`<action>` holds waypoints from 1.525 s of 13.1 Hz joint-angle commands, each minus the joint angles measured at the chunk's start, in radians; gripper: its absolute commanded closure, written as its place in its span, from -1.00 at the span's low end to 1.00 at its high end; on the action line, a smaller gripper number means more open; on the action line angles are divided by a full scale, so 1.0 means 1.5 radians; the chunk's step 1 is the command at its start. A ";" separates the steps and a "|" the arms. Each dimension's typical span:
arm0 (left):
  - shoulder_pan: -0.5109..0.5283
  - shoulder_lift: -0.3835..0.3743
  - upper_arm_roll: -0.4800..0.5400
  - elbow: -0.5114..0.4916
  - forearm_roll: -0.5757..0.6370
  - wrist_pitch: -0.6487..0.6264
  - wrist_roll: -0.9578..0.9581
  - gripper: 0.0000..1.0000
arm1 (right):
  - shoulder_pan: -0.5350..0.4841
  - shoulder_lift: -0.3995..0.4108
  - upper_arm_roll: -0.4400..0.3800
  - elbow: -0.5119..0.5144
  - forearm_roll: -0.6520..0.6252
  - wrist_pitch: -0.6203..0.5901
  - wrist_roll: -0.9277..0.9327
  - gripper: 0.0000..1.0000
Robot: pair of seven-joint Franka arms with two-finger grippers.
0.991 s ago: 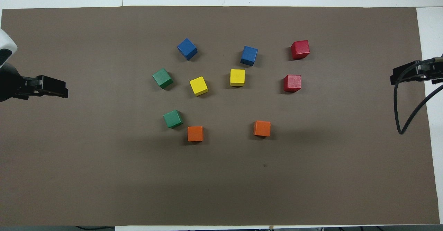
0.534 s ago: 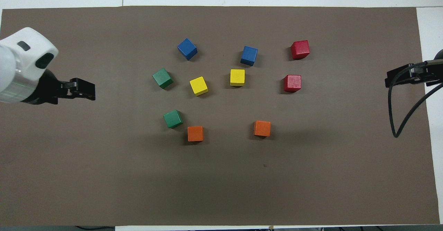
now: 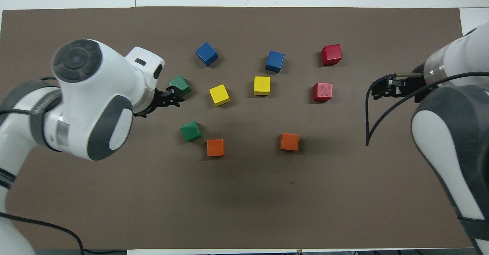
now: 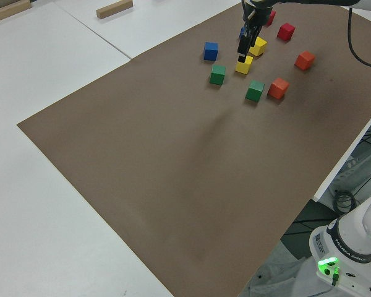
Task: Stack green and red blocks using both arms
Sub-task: 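Reach the left gripper to a green cube while the right gripper reaches red, then grasp the green cube with the left gripper while the right gripper grasps red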
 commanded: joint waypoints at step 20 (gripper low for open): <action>-0.072 0.049 0.010 -0.175 0.000 0.234 -0.135 -0.47 | 0.072 0.253 0.001 -0.024 0.006 0.339 0.078 -1.00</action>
